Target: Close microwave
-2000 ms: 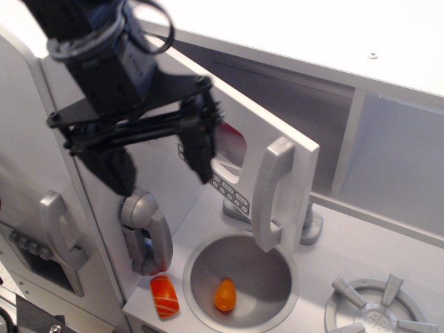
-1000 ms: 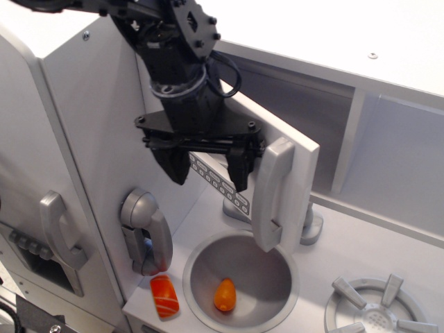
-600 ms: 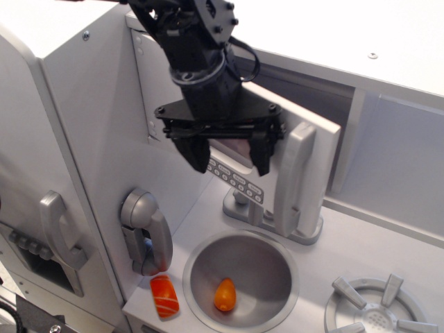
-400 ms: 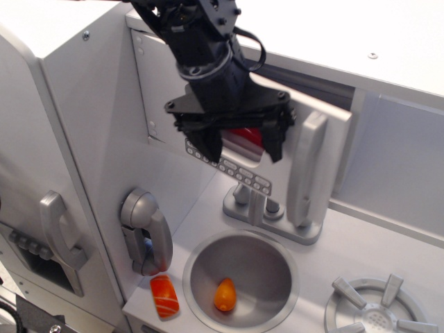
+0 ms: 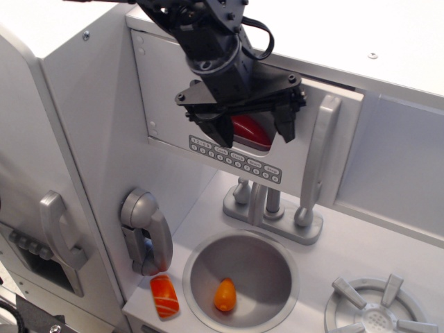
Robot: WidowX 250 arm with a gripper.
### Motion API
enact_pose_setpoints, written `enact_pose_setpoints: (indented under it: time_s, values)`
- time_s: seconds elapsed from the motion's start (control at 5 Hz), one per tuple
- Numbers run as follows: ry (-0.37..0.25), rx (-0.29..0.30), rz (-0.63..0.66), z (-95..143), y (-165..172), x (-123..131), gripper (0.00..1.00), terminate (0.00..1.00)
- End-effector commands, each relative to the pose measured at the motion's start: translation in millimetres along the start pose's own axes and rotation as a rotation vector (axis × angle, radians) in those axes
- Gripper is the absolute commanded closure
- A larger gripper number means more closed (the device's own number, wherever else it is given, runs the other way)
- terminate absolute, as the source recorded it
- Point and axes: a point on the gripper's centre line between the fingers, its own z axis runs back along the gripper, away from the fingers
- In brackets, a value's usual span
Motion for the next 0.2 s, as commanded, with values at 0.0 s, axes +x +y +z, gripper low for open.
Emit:
enact_pose_setpoints:
  time_s: [0.0]
  values:
    - [-0.105, -0.046, 0.037, 11.2, -4.6, 7.4, 0.0, 1.0]
